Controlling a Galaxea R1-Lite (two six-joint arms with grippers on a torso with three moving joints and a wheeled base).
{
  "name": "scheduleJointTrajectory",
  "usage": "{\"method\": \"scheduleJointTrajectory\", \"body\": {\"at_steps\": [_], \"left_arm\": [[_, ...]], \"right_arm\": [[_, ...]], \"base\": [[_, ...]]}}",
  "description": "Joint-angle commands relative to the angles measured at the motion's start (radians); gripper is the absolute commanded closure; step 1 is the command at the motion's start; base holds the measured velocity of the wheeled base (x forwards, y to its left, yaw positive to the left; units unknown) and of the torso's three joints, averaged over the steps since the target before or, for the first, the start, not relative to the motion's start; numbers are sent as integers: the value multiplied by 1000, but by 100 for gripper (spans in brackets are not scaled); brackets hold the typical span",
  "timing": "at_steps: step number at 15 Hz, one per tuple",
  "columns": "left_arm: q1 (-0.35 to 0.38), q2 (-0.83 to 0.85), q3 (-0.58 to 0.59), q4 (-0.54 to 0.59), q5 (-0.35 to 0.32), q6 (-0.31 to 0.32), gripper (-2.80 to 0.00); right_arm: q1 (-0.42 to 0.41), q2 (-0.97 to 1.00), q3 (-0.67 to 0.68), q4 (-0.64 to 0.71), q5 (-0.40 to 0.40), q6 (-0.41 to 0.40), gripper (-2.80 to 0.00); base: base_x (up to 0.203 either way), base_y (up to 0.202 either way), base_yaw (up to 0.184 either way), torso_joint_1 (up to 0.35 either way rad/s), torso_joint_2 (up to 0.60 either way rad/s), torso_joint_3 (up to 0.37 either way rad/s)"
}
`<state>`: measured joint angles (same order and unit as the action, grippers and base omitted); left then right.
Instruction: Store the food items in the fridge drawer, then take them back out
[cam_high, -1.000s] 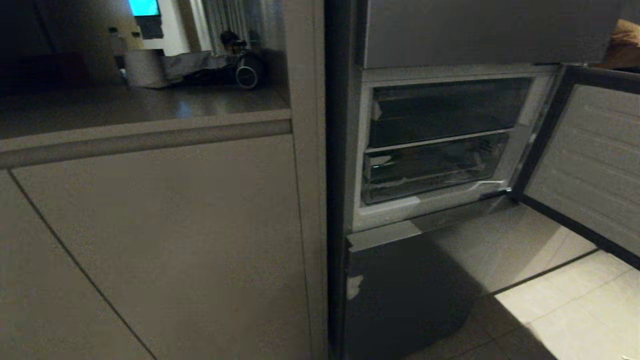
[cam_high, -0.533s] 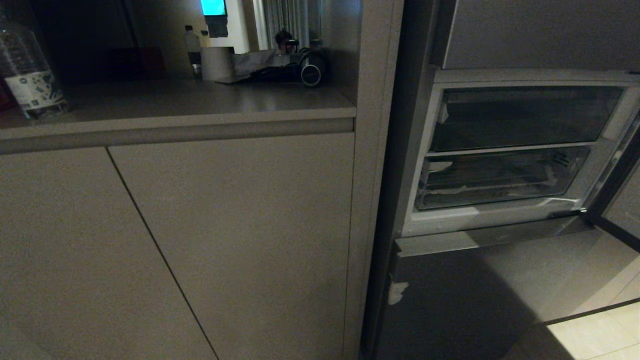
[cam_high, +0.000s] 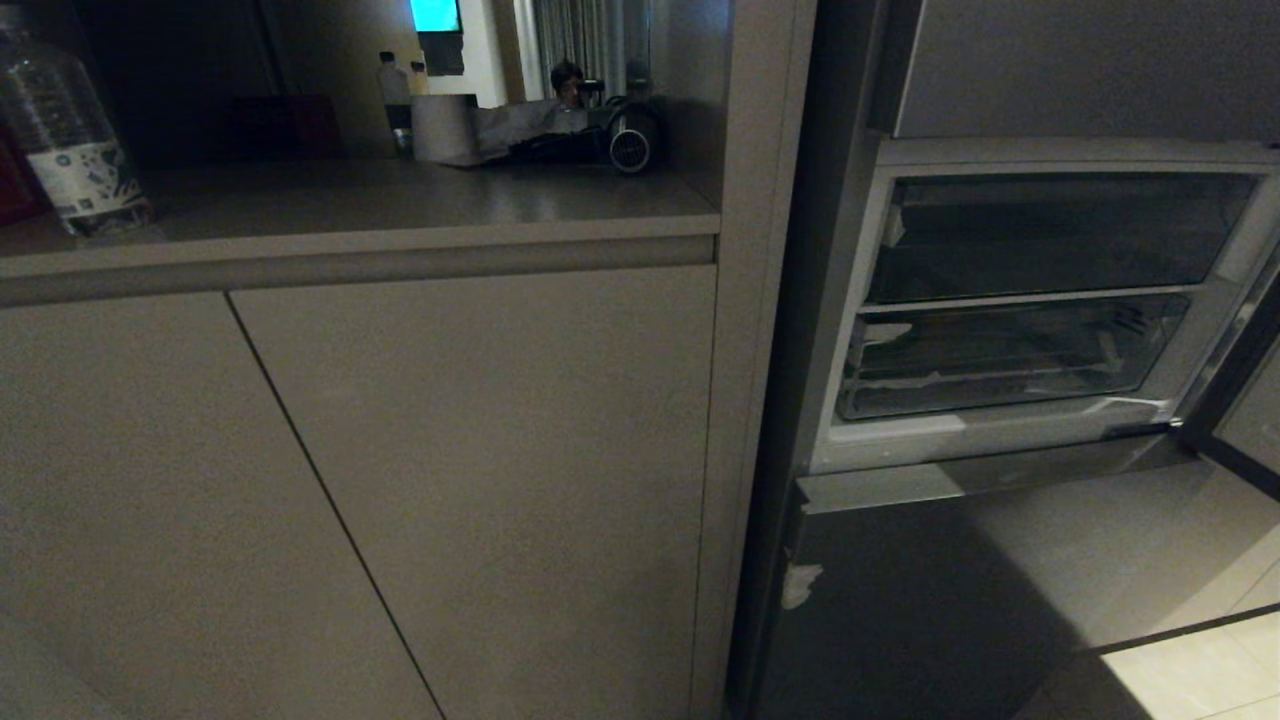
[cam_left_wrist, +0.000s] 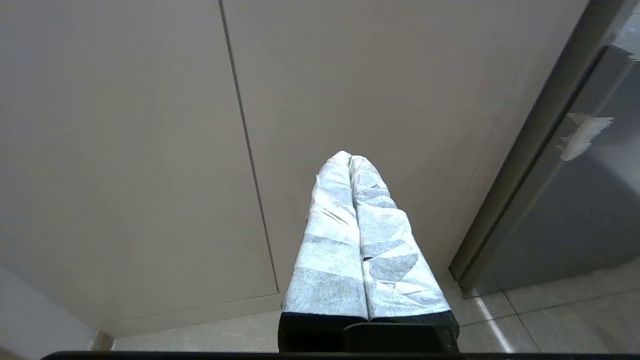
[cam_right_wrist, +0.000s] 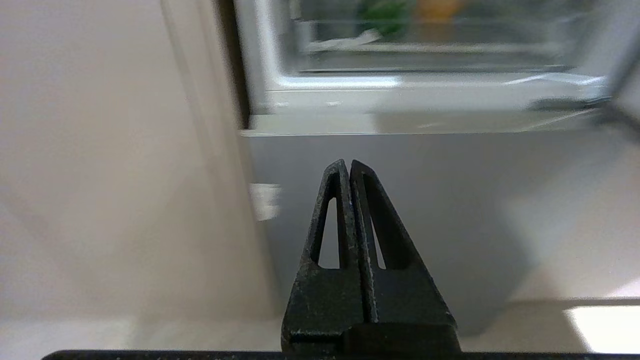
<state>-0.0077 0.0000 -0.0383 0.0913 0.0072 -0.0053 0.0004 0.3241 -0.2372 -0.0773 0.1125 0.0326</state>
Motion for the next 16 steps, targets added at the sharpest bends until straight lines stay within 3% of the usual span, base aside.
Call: {"method": "scheduleJointTrajectory", "body": {"at_steps": [1,2,5,9,14,16], "left_arm": [[0,0,0,1,0,-1,0],[0,0,0,1,0,-1,0],[0,0,0,1,0,-1,0],[0,0,0,1,0,-1,0],[0,0,0,1,0,-1,0],[-1,0,0,1,0,-1,0]], "right_arm": [[3,369,-118,-43,65,32,0],[5,466,-147,-87,105,43,-280],[40,721,-198,-242,202,63,-280],[120,1017,-256,-429,237,74,-280],[147,1351,-298,-853,164,70,-280],[149,1444,-321,-970,94,64,-280]], "base": [[0,0,0,0,0,0],[0,0,0,0,0,0],[0,0,0,0,0,0],[0,0,0,0,0,0],[0,0,0,0,0,0],[0,0,0,0,0,0]]}}
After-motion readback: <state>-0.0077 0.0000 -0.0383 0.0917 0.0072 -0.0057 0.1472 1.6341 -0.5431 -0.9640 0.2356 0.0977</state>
